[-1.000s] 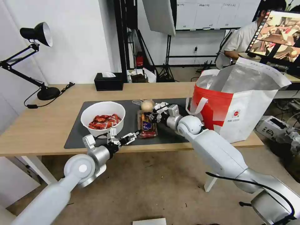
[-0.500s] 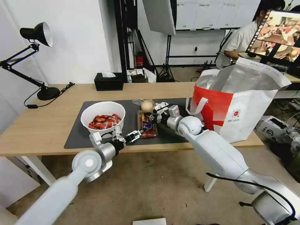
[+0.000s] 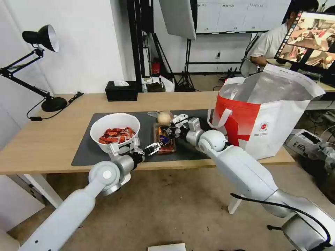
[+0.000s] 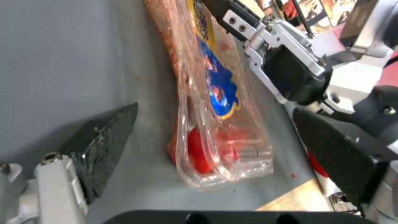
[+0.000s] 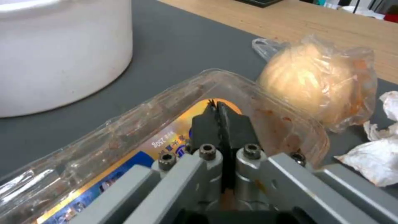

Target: Pick up the trash from the table and place it into the takeout bag.

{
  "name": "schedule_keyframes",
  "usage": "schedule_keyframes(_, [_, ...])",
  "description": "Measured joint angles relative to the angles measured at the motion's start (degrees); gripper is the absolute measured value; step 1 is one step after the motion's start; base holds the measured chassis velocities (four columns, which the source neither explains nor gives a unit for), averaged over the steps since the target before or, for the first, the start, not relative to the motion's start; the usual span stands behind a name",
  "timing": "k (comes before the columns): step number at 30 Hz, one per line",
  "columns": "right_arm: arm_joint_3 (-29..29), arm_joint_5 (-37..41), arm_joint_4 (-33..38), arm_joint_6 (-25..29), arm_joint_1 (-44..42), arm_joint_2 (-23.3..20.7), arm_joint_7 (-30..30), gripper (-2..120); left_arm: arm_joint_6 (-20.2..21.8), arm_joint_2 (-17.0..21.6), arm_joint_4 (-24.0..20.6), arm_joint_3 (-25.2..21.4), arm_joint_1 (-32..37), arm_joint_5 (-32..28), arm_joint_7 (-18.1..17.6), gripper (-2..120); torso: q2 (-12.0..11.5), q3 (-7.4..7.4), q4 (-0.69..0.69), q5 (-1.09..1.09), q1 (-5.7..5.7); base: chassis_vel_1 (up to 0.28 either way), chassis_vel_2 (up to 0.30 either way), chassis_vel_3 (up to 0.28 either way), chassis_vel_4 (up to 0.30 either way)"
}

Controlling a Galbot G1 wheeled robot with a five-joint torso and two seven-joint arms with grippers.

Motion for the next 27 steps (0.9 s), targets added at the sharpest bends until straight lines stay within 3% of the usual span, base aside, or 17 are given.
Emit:
schedule_keyframes(6, [0.05, 0.13, 0.05, -0.01, -0.04, -0.19, 0.14, 0, -0.39, -0.57, 0.6, 0.41, -0.48, 0.02, -0.49, 99, 0.0, -0.01, 0.0, 0.0, -0.01, 0.0, 0.0, 0.0, 0.0])
schedule_keyframes(27, [1.18, 2.59, 2.89, -0.02, -1.06, -1.51, 1.25, 0, -1.35, -0.3, 0.66, 0.53, -0.9, 0.18, -2.19, 25, 0.0, 0.0, 0.0, -0.01, 0.0, 0.0, 0.0, 0.0, 0.0])
